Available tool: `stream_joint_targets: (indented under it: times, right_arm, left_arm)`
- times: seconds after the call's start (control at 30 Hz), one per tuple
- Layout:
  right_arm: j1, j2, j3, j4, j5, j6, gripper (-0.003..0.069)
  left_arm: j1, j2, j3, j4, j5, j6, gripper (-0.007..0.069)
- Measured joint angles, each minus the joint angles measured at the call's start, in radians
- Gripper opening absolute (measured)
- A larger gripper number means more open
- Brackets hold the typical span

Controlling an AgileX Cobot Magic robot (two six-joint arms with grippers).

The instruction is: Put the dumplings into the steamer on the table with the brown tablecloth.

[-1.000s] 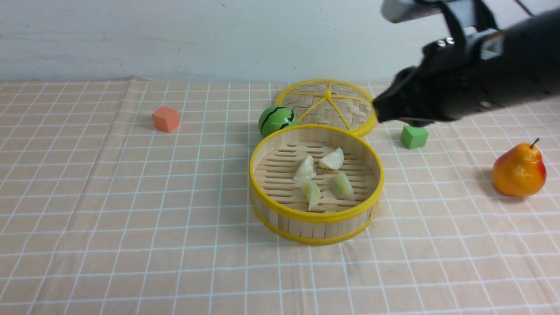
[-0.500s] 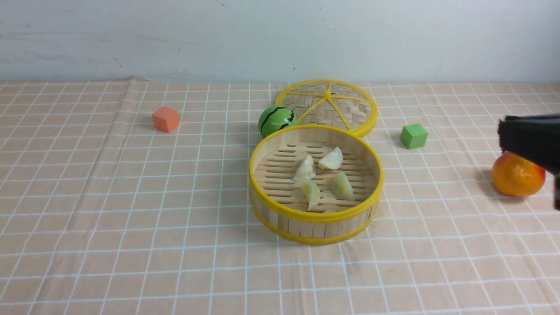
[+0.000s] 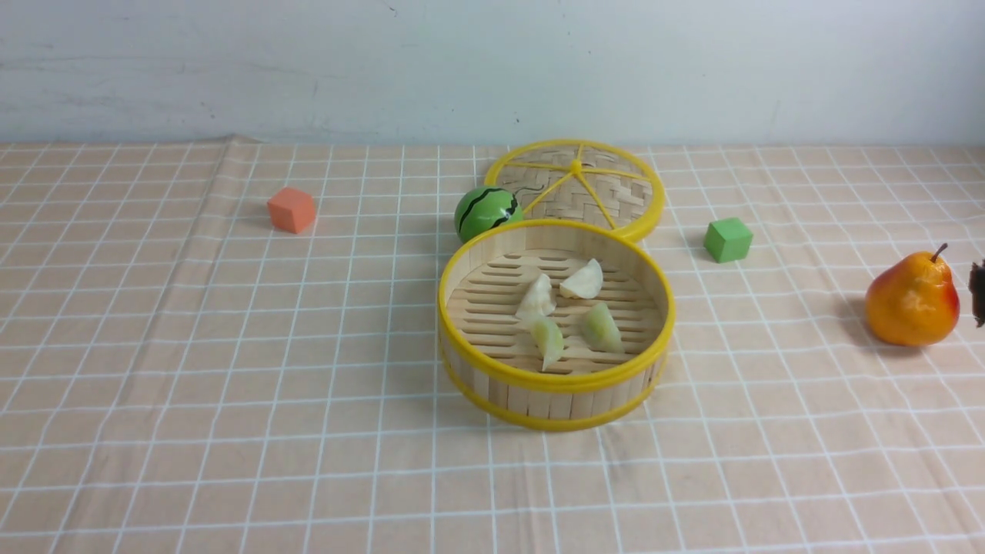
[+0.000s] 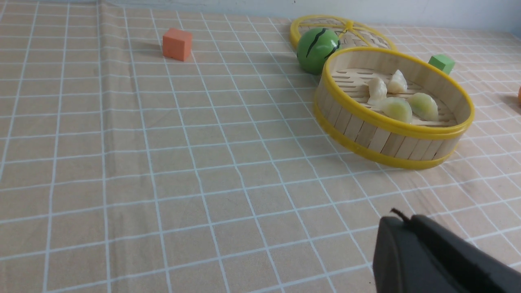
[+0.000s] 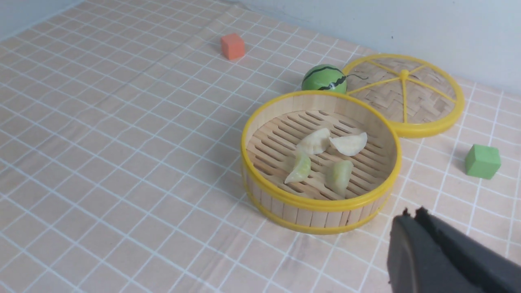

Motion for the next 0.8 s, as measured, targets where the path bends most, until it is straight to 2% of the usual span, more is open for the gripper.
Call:
stream_joint_targets:
  times: [0.07, 0.17, 0.3, 0.43, 0.53, 0.6, 0.7, 0.8]
  right_arm:
    - [0.0, -0.013, 0.041, -0.016, -0.039, 0.0, -0.002]
    - [-0.037, -0.126, 0.246, -0.047, -0.231, 0.0, -0.002]
    - [-0.162, -0.302, 0.471, -0.05, -0.442, 0.014, -0.002]
    - [-0.344, -0.471, 0.735, -0.05, -0.59, 0.07, -0.002]
    - [-0.44, -0.59, 0.861, -0.055, -0.584, 0.134, -0.002]
    - [-0.485, -0.647, 0.887, -0.073, -0.504, 0.178, -0.002]
    - [-0.506, -0.682, 0.888, -0.098, -0.355, 0.218, -0.002]
    - [-0.497, -0.685, 0.884, -0.112, -0.281, 0.229, -0.002]
  left_arm:
    - [0.0, 0.0, 0.0, 0.0, 0.0, 0.0, 0.0015]
    - [0.0, 0.0, 0.001, 0.0, 0.0, 0.0, 0.0015]
    - [0.0, 0.0, 0.001, 0.0, 0.0, 0.0, 0.0016]
    - [0.0, 0.0, 0.001, 0.0, 0.0, 0.0, 0.0016]
    - [0.0, 0.0, 0.001, 0.0, 0.0, 0.0, 0.0016]
    - [0.0, 0.0, 0.001, 0.0, 0.0, 0.0, 0.0016]
    - [0.0, 0.0, 0.001, 0.0, 0.0, 0.0, 0.0016]
    - [0.0, 0.0, 0.001, 0.0, 0.0, 0.0, 0.0016]
